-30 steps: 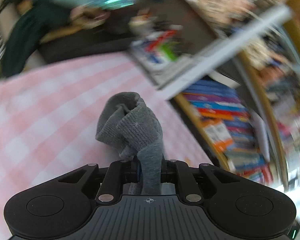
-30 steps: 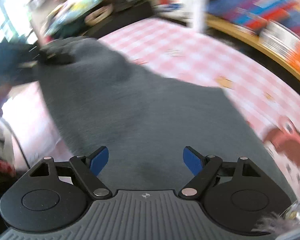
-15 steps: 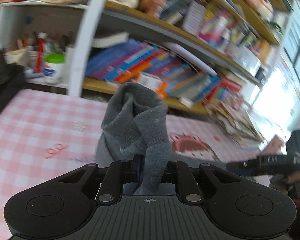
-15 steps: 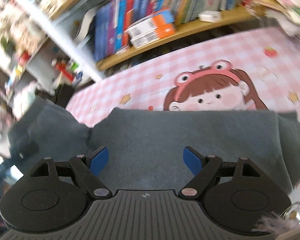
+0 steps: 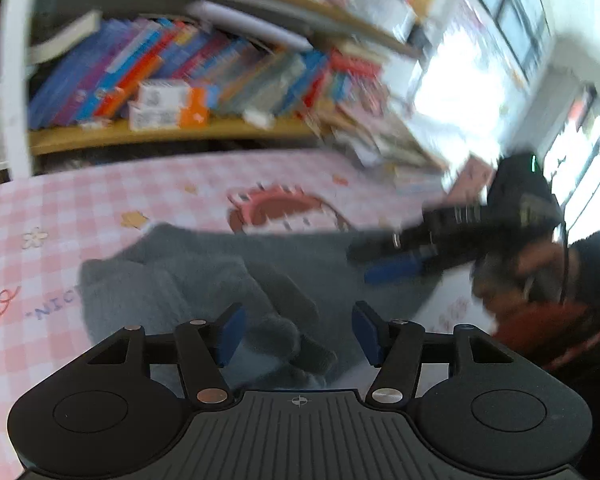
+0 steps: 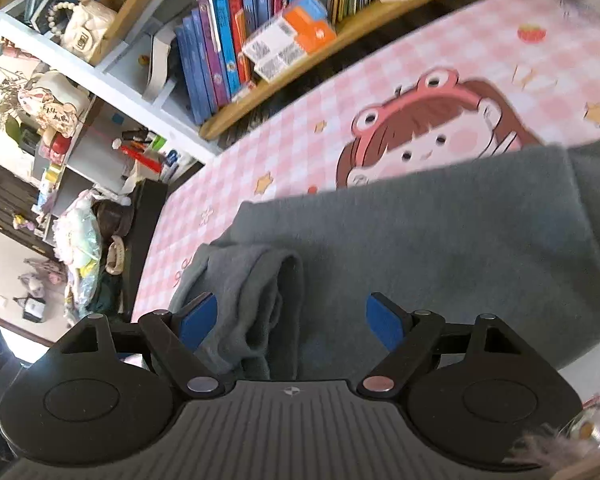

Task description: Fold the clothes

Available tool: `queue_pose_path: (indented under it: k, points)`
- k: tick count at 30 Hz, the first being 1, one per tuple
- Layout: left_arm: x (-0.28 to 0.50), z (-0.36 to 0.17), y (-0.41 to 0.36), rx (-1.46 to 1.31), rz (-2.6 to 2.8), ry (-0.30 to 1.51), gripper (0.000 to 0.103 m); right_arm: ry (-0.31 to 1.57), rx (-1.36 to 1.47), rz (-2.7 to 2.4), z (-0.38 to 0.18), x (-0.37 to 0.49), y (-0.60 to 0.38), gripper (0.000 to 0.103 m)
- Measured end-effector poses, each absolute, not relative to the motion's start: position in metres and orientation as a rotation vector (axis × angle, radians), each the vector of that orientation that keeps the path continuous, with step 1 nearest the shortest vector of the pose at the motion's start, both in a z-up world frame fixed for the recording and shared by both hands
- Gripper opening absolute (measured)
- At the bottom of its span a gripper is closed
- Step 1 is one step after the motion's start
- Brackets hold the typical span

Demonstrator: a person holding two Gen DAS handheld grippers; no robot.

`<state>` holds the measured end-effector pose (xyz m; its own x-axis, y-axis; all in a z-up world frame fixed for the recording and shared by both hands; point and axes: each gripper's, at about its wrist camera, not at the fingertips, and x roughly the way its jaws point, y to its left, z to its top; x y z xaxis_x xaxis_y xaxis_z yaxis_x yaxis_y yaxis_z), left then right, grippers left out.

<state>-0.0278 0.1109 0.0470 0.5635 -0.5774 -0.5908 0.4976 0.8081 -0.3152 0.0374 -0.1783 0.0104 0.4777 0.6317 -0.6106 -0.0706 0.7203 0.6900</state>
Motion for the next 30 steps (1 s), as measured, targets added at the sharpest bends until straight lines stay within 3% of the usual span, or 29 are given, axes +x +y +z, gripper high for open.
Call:
queue_pose_path:
  k: [3,4,6,9,14,18,20,24,28,30]
  points:
    - [-0.024,0.044,0.138,-0.243,-0.502,0.739,0.053,1.051,0.705,0.49,-0.001,0.046,-0.171,0.081]
    - [-0.023,0.04,0.149,-0.291,-0.455,0.753,0.036,1.072,0.718,0.505,-0.004,0.05,-0.167,0.081]
    - [-0.022,0.032,0.166,-0.365,-0.397,0.791,0.014,1.124,0.732,0.535,-0.011,0.059,-0.157,0.081]
    - [-0.018,0.013,0.176,-0.405,-0.4,0.885,0.006,1.208,0.724,0.557,-0.024,0.072,-0.139,0.081]
    - [-0.008,-0.018,0.186,-0.466,-0.408,1.011,0.002,1.273,0.719,0.565,-0.041,0.081,-0.119,0.077]
    - [-0.007,-0.023,0.185,-0.475,-0.406,1.013,0.002,1.273,0.641,0.545,-0.037,0.08,-0.111,0.031]
    - [-0.008,-0.02,0.183,-0.461,-0.401,1.002,0.002,1.202,0.637,0.589,-0.026,0.074,-0.113,0.021]
    - [-0.01,-0.011,0.178,-0.417,-0.411,0.964,0.003,1.016,0.558,0.654,0.005,0.057,-0.118,0.02]
    - [-0.004,-0.016,0.171,-0.405,-0.438,0.995,0.005,1.099,0.47,0.531,-0.016,0.061,-0.112,0.022]
    - [-0.007,-0.009,0.168,-0.369,-0.437,0.974,0.005,1.114,0.482,0.517,-0.02,0.061,-0.116,0.03]
